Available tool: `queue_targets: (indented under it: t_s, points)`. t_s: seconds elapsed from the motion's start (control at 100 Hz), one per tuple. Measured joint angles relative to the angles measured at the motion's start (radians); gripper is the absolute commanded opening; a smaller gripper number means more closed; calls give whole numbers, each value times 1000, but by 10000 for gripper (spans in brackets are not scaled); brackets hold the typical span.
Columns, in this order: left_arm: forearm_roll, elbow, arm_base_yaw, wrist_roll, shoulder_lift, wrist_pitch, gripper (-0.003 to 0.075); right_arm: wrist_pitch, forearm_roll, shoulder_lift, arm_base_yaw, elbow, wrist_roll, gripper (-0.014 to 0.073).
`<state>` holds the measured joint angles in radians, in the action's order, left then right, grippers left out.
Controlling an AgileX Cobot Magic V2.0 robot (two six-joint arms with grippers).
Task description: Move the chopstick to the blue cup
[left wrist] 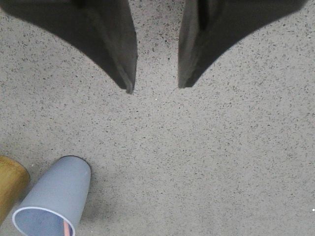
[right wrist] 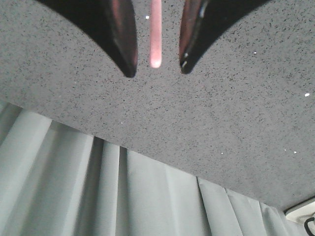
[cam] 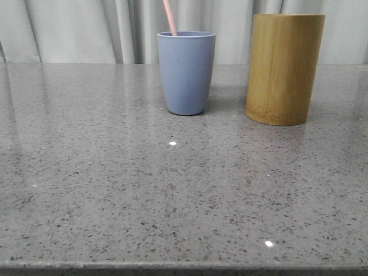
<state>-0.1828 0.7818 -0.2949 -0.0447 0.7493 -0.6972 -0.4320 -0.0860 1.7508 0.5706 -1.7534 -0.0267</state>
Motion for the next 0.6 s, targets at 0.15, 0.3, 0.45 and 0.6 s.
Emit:
queue_targets:
  t_s: [0.15, 0.3, 0.45, 0.6]
  points:
    - [0, 0, 0, 0, 0, 2, 211, -4, 0, -4, 0, 0, 0, 246]
    - [0, 0, 0, 0, 0, 2, 211, -21, 0, -41, -6, 3, 0, 246]
    - [0, 0, 0, 0, -1, 6, 211, -28, 0, -103, -10, 44, 0, 246]
    - [0, 0, 0, 0, -18, 32, 211, -28, 15, -179, -10, 122, -2, 246]
